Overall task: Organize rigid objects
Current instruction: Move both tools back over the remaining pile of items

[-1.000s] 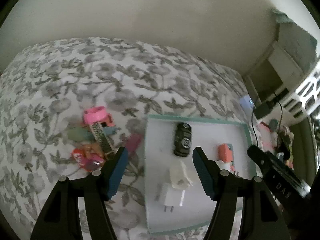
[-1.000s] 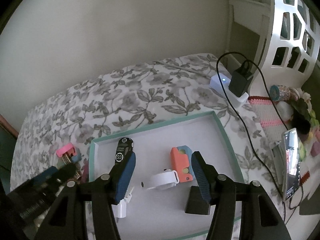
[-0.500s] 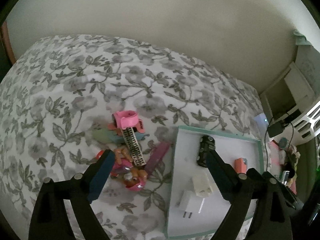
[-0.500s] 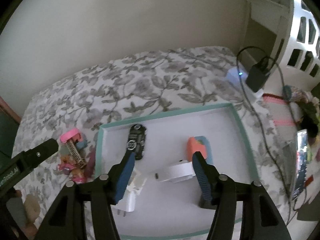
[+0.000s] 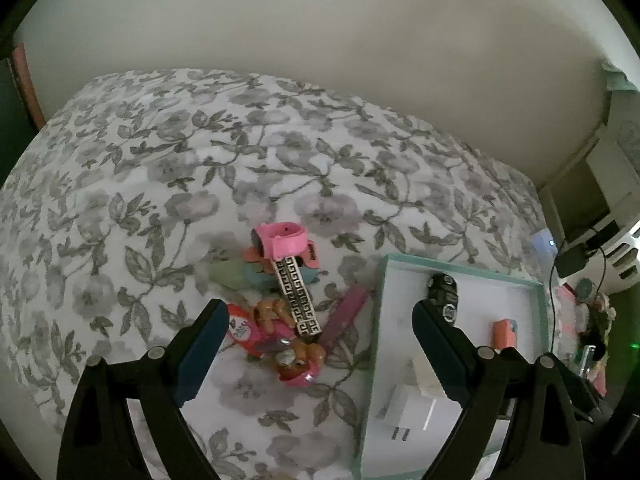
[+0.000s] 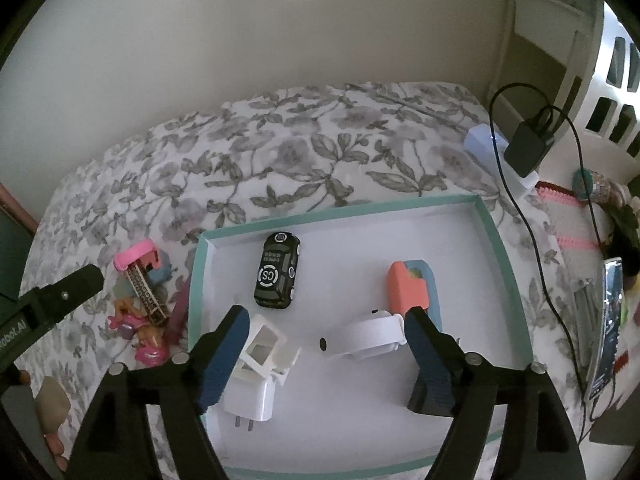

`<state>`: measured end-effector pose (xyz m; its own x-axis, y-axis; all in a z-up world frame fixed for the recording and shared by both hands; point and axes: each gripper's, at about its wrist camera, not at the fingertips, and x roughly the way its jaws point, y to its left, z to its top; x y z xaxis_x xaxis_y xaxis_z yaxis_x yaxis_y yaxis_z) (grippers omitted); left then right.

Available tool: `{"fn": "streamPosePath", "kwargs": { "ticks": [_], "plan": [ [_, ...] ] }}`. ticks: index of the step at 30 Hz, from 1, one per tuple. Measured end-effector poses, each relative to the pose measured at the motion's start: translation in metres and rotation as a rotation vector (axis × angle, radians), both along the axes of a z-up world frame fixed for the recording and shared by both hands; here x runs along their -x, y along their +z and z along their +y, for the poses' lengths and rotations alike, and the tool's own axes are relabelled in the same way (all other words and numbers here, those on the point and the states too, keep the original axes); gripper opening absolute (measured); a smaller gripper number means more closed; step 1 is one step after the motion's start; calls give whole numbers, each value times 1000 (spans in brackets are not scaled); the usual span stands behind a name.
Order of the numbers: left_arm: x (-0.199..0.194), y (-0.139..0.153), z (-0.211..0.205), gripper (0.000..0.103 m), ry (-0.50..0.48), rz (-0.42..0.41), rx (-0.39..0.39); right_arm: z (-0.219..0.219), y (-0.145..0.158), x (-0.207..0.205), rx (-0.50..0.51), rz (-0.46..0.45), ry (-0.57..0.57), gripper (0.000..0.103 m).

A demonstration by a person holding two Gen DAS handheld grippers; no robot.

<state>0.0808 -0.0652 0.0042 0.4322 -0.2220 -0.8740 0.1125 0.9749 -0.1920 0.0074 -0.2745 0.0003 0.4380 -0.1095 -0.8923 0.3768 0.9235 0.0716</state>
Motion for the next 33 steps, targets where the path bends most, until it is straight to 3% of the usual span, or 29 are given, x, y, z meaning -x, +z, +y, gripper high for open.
{"fn": "streamPosePath", "kwargs": {
  "ticks": [3,16,22,33],
  "plan": [
    [-1,-3,3,93,10,1,-12,0,-2,0,2,-4,-3,103],
    [-7,-9,20,93,60,30,-7,1,-4,-2,3,-5,-3,103],
    [-15,-7,64,93,148,29,-2,22,-10,-9,23,12,48,103],
    [-21,-9,144,93,311,32,3,90,-20,-34,-40,-2,197,103]
  ]
}}
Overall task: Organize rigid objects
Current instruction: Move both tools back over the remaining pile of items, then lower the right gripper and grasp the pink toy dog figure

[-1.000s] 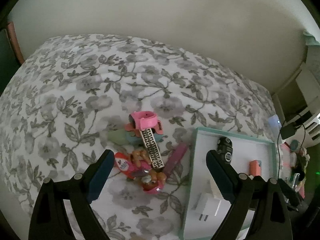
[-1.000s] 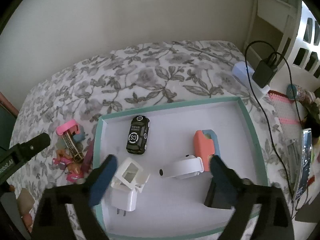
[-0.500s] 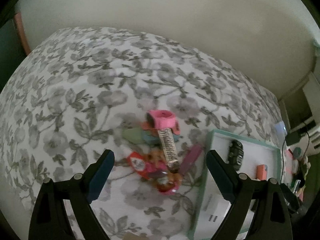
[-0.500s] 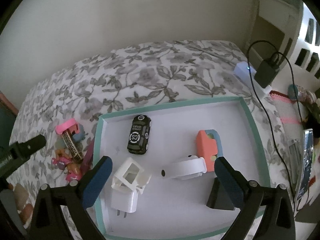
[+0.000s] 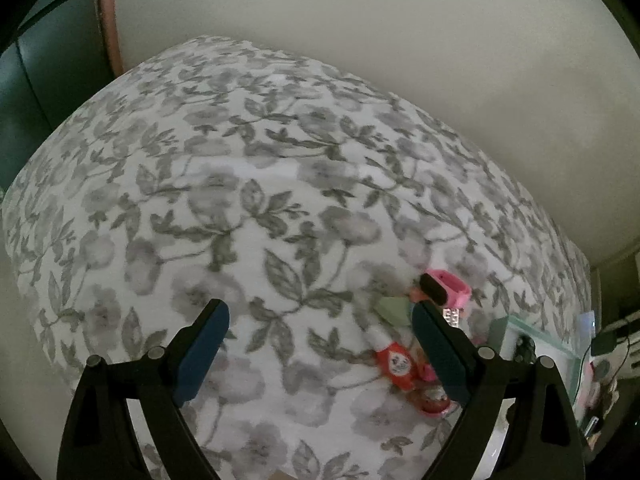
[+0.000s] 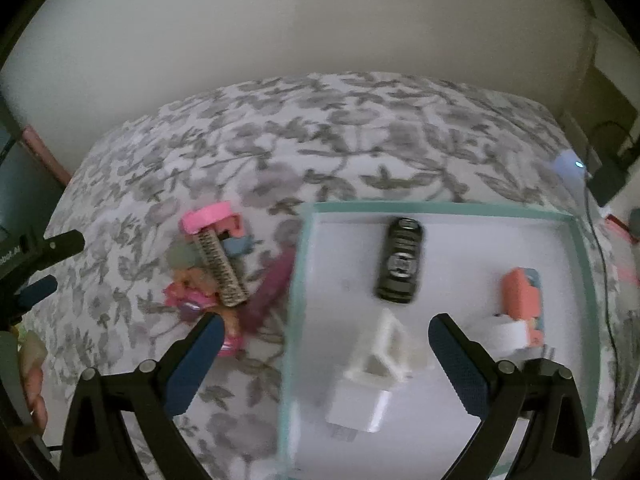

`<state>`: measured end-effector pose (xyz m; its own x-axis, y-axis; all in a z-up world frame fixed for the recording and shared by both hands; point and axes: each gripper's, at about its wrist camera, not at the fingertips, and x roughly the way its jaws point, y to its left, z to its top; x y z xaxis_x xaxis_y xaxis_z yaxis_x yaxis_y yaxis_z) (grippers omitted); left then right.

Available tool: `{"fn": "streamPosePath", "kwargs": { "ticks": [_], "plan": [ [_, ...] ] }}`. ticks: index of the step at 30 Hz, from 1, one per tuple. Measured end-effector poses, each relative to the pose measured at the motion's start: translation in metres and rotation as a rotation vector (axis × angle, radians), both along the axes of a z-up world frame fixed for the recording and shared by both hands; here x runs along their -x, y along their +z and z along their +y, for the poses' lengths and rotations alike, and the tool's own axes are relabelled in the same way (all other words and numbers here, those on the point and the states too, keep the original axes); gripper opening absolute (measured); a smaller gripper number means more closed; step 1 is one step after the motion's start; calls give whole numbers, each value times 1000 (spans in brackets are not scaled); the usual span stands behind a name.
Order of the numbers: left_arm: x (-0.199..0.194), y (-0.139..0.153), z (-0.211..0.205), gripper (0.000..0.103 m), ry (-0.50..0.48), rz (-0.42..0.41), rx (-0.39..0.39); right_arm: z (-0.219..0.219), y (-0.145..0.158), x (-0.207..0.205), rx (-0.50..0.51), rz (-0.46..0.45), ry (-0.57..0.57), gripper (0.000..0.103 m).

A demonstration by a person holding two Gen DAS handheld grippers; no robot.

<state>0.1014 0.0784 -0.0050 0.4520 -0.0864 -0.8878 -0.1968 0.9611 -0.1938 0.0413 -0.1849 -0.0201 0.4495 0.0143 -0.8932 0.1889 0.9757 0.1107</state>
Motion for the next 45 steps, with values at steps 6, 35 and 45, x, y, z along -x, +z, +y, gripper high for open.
{"fn": "streamPosePath", "kwargs": {
  "ticks": [6,35,45],
  "plan": [
    [-3,-6,12,93,11,17,14,29,-8,-13,-50,4,38,103],
    [-21,-72,-11,93,-83,216,95,86,-59,-41,-48,79,163,103],
    [-23,-79,-19,93,-106,238,97,81,-64,-40,-119,81,158,87]
  ]
}}
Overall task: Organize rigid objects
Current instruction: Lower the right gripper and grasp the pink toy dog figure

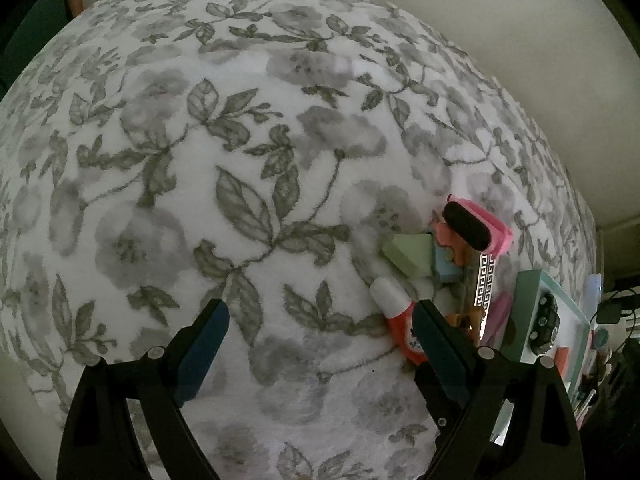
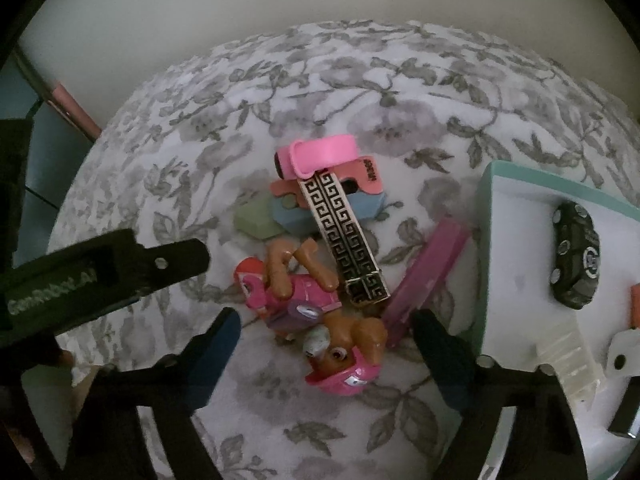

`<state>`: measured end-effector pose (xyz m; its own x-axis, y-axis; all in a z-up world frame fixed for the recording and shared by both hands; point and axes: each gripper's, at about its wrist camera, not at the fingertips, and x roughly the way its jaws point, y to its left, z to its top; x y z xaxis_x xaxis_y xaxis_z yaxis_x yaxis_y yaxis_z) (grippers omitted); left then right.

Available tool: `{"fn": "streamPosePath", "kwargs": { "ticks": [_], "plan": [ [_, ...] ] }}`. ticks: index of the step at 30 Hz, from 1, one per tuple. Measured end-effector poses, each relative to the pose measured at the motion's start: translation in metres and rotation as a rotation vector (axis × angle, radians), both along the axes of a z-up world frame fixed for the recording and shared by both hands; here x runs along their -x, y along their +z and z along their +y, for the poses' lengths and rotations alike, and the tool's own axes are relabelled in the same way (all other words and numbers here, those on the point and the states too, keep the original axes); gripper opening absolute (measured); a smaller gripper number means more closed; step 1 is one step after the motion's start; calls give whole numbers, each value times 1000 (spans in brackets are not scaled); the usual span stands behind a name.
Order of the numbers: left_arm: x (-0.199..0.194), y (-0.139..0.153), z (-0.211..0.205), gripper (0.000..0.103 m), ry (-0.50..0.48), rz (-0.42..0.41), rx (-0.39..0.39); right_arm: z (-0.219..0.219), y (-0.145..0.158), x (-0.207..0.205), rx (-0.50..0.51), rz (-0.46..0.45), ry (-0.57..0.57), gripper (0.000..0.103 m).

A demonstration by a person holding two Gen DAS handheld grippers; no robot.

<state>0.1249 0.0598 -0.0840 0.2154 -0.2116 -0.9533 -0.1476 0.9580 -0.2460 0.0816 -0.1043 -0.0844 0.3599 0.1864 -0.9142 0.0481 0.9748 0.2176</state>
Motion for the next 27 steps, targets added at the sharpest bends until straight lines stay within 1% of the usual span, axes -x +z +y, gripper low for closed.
{"fn": "streamPosePath", "kwargs": {
  "ticks": [5,8,10,12,14,19,22,24,26,27],
  "plan": [
    [-1,-1,-2,93,-8,1,-9,-6,-1,2,-7,-4,-10,83],
    [-2,-2,-4,93,-14,1,-13,-8,1,3,19,-13,-1,74],
    [-3,-3,-5,93,-18,5,-12,-10,3,5,13,-24,-2,70],
    [-4,-5,-10,93,-26,10,-10,-10,7,6,2,-37,3,58],
    [-4,-7,-15,93,-38,15,-7,-11,8,6,5,-37,3,58],
    [-6,-15,-36,93,-92,40,-7,-19,8,7,-26,-37,-14,57],
    [-7,-20,-49,93,-115,45,-25,-26,12,9,-51,-47,-31,52],
    [-7,-22,-58,93,-136,43,-37,-28,14,10,-61,-54,-39,45],
    [-7,-23,-65,93,-156,39,-51,-32,16,11,-71,-51,-47,31],
    [-7,-23,-70,93,-167,36,-67,-35,15,11,-75,-44,-54,31]
  ]
}}
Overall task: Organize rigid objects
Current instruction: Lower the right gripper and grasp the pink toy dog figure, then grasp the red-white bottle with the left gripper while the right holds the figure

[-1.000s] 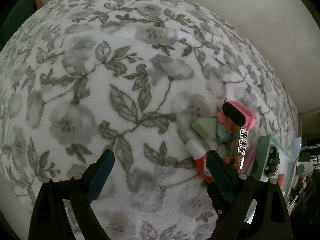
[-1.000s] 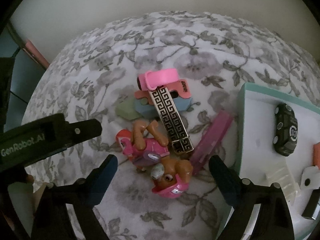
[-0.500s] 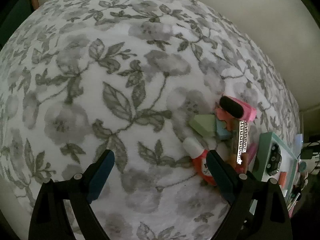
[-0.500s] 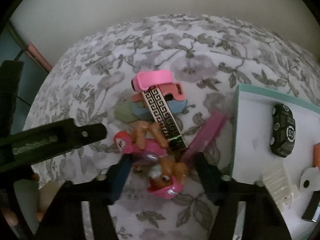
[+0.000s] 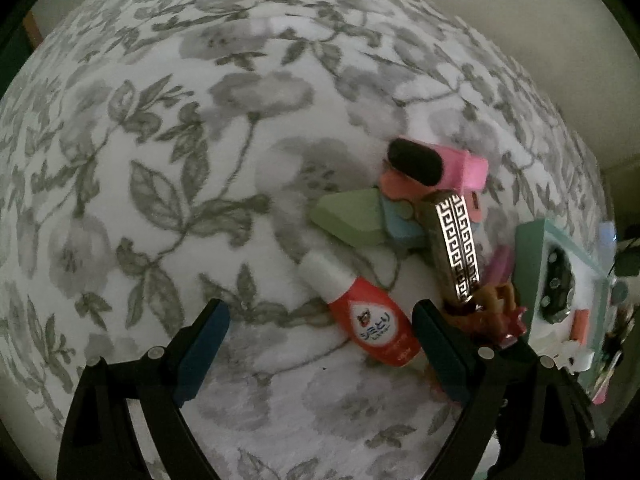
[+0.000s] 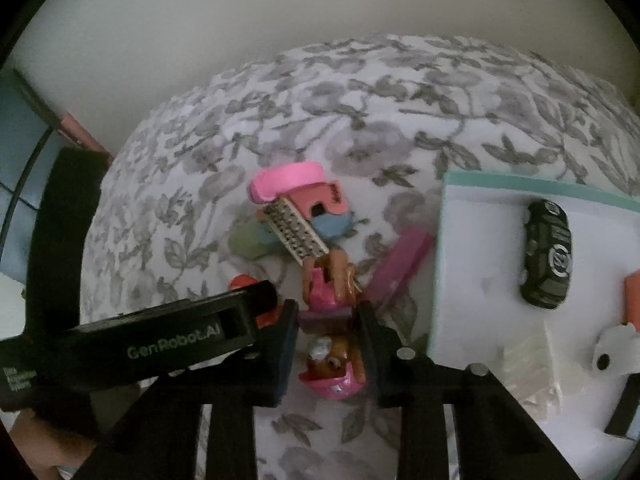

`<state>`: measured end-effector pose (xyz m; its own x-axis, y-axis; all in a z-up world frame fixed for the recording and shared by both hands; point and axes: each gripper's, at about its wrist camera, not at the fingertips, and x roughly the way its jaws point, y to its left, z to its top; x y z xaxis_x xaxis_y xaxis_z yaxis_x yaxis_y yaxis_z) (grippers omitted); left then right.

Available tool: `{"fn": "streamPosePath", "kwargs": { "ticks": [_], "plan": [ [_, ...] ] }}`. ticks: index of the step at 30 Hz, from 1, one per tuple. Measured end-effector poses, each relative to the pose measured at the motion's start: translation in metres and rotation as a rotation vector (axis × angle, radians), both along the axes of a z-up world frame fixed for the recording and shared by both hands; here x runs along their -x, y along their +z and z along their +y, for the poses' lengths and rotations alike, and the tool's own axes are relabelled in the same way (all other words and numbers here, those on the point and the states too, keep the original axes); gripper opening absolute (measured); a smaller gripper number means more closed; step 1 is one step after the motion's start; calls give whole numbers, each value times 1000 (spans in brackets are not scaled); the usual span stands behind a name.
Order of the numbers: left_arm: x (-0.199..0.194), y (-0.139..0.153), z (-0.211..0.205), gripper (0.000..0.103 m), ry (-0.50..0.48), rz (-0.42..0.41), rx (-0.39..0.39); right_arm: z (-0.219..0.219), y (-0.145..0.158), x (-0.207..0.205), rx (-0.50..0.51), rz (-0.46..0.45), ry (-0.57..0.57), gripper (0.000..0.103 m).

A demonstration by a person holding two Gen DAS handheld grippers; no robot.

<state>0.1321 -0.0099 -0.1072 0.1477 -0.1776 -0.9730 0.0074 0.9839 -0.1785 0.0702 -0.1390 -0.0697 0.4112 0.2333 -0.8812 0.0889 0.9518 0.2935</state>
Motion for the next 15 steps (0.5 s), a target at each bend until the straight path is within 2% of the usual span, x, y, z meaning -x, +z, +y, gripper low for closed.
{"fn": "streamPosePath", "kwargs": {
  "ticks": [3,4,6,8,9,11,15],
  "plan": [
    [1,-1,-6,91,-1,-4,-7,-5,-4,0,-10,12,-8,31],
    [2,-1,-7,86,-4,-7,-3,-5,-4,0,-11,14,-7,31],
    [4,1,-11,74,-20,-16,-1,-5,-4,1,-10,13,-1,31],
    [8,6,-18,53,-41,-27,-1,-5,-6,1,-6,16,4,31],
    [9,6,-22,50,-54,-30,-4,-4,-6,1,3,16,7,31],
    [11,7,-27,37,-73,-35,-7,-3,-9,1,13,31,11,31],
    [15,10,-33,35,-78,-42,2,-7,-15,1,-11,49,3,31]
  ]
}}
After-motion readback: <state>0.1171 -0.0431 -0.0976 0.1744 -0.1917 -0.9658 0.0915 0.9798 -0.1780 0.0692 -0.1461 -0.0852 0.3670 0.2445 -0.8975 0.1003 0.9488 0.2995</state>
